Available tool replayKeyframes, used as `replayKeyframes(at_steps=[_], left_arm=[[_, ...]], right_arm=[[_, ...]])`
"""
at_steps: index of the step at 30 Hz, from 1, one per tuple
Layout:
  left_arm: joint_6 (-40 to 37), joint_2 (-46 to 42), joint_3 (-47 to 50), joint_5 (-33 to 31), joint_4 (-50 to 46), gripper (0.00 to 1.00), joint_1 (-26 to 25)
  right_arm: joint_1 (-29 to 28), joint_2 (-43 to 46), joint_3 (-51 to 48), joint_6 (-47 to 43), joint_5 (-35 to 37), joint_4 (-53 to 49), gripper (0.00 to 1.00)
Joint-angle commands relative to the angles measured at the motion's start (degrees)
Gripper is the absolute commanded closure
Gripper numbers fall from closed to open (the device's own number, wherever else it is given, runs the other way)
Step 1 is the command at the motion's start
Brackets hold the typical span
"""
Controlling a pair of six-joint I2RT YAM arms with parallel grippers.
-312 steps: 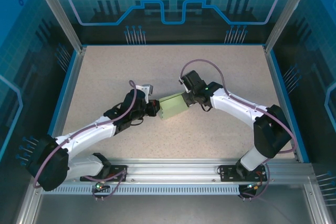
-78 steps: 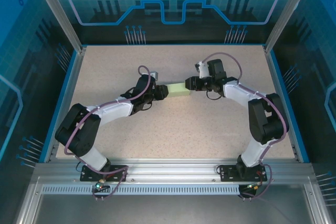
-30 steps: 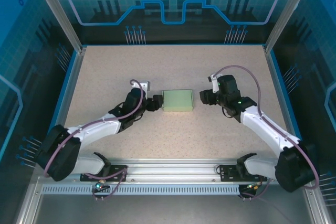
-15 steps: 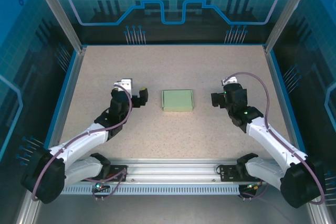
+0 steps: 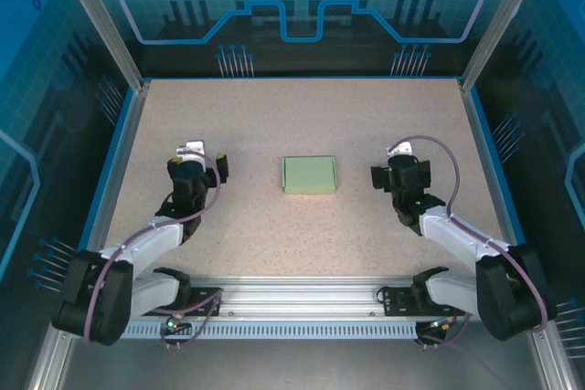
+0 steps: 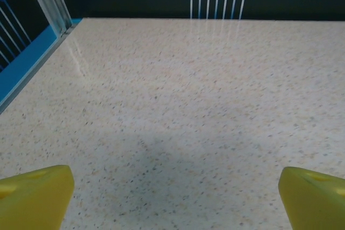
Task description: Fold the paper box
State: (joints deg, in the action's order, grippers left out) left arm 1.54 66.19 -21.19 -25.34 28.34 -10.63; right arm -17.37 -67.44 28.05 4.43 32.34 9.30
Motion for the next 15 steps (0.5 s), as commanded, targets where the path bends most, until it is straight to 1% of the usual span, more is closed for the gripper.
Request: replayKeyframes(at_steps=[1,6,8,10,13,15], left_arm=[[0.7,3.5,1.7,7.3,9.3,0.01,2.9],[-2.7,11.0,2.0,10.9,18.0,0.01,4.6],[-3.6,11.6,0.9,12.5,16.5,0.01,4.9],[-4.4,13.8,1.1,13.6,20.0,0.01,5.6],[-2.2,18.0,1.0,17.8,23.4,0.01,8.5],[-1.8,21.7,1.8,18.5,27.9,0.01,9.1]], right_arm=[[1.7,-3.1,-1.5,-0.7,-2.6,9.4,0.00],[3.1,-7.7,-1.1,-2.0,-6.3,14.8,0.00],[3.4,-8.6,-1.4,-2.7,-7.1,17.8,0.00],[4.0,-9.3,-1.9,-3.1,-8.1,20.7,0.00],[4.9,-10.7,-2.0,-4.8,-9.2,23.9,0.00],[5.5,-11.5,-2.6,-6.3,-9.8,26.7,0.00]])
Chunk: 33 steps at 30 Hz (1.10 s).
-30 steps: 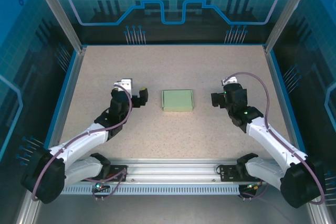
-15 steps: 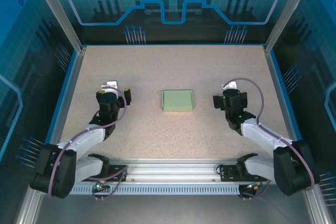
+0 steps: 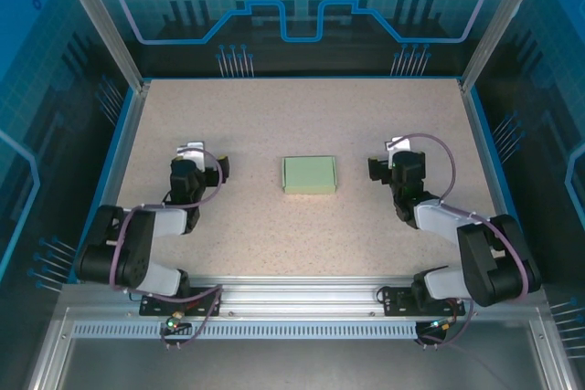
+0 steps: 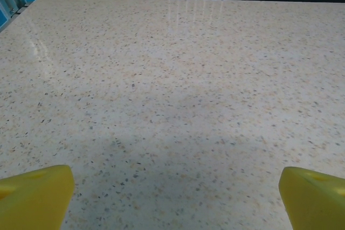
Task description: Fold the paper box
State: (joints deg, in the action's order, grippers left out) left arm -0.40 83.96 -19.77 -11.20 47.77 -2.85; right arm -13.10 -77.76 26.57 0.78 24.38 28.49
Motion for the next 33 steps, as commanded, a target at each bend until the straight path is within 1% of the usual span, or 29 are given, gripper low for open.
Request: replayKeyframes(at_steps=[1,2,4,5,6,9,10,11,12,33], left_arm=[[-0.2,5.6,0.5,4.3,11.4,0.01,1.4],[0.3,4.5,-0.1,4.3,8.1,0.01,1.4],[-0.5,5.1,-1.2,6.2,7.1,0.01,1.6],[-0.6,4.6,-2.0,6.8,4.5,0.01,1.6],[-0.5,4.8,-2.1,7.0,4.9,0.01,1.8],[-0.2,4.9,-2.3,7.4,4.7,0.01,2.2],[-0.2,4.7,-2.4,7.3,4.2,0.01,2.1],[-0.2,4.8,-2.3,7.1,4.5,0.01,2.2],[-0.1,4.8,-2.3,6.9,4.6,0.01,2.2],[-0.3,4.8,-2.1,6.6,4.7,0.01,2.0]], right_arm=[[1.8,-1.7,-1.8,-2.9,-2.7,9.5,0.00],[2.6,-2.4,-2.5,-2.6,-3.9,11.4,0.00],[4.2,-4.8,-4.2,-2.0,-6.3,16.8,0.00],[5.0,-5.6,-4.3,-1.5,-7.6,17.8,0.00],[5.9,-5.4,-4.0,-0.7,-8.8,16.5,0.00],[7.1,-9.0,-3.4,-0.6,-10.9,19.4,0.00],[8.0,-8.1,-2.6,0.2,-13.0,15.7,0.00],[8.3,-8.5,-2.9,0.2,-13.5,17.0,0.00],[8.4,-8.1,-2.6,0.4,-13.5,15.7,0.00],[8.2,-8.4,-2.6,0.1,-13.4,16.3,0.00]])
